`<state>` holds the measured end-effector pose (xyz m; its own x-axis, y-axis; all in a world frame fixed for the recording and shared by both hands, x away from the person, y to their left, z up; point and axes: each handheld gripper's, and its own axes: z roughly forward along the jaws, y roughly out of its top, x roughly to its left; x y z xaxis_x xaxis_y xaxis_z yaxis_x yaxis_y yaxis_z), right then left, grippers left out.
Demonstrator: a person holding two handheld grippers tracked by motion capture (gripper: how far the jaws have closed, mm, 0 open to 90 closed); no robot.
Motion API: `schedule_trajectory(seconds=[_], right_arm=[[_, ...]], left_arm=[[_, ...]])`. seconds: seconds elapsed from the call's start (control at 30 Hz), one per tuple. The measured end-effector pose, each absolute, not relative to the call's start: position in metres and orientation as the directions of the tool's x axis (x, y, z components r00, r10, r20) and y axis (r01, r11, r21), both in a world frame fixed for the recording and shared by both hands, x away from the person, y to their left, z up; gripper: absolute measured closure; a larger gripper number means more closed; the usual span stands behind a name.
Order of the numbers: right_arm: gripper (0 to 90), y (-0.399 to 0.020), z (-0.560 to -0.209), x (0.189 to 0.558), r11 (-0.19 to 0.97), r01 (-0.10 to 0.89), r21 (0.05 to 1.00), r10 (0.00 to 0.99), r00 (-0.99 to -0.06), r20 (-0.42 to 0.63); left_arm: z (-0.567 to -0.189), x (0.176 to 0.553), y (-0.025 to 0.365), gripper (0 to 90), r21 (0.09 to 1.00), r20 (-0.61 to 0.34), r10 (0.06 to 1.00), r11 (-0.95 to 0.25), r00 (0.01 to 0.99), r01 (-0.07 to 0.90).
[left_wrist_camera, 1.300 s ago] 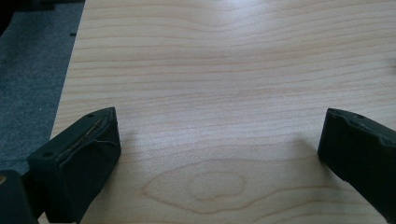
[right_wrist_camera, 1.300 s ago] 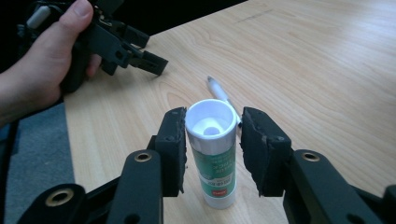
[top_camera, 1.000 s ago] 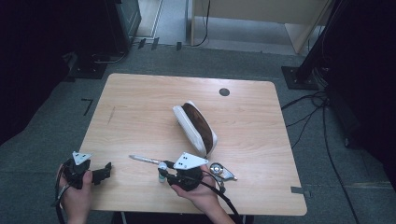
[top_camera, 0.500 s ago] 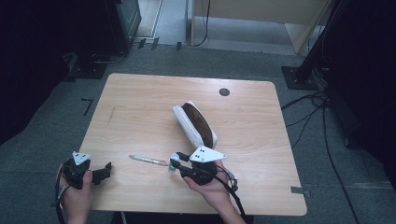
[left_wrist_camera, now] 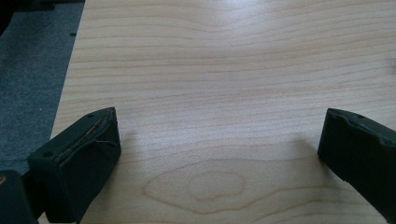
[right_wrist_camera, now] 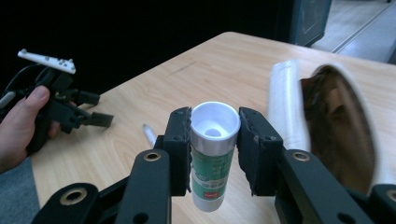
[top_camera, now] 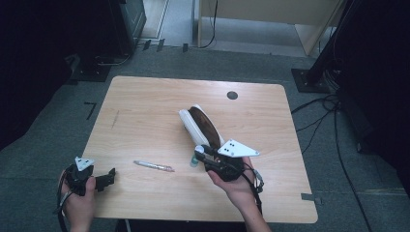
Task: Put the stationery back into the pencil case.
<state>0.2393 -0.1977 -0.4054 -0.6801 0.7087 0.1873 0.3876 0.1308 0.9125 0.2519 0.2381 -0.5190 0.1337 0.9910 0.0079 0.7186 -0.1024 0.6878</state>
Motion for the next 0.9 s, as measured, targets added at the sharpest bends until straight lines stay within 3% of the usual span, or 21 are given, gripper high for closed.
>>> schedule_trajectory(seconds=[0.53,0.9], right_arm=[[66.1,-0.244,-0.372,0.254,0.054,0.360,0.931,0.786,-0.590,0.182],[66.2,-0.244,-0.381,0.277,0.082,0.366,0.927,0.812,-0.564,0.151]], left_arm=[[-0.519,0.252,0.238,0.0,0.686,0.008,0.991,-0.104,0.135,0.720],[-0.519,0.252,0.238,0.0,0.688,0.008,0.991,-0.103,0.134,0.719]])
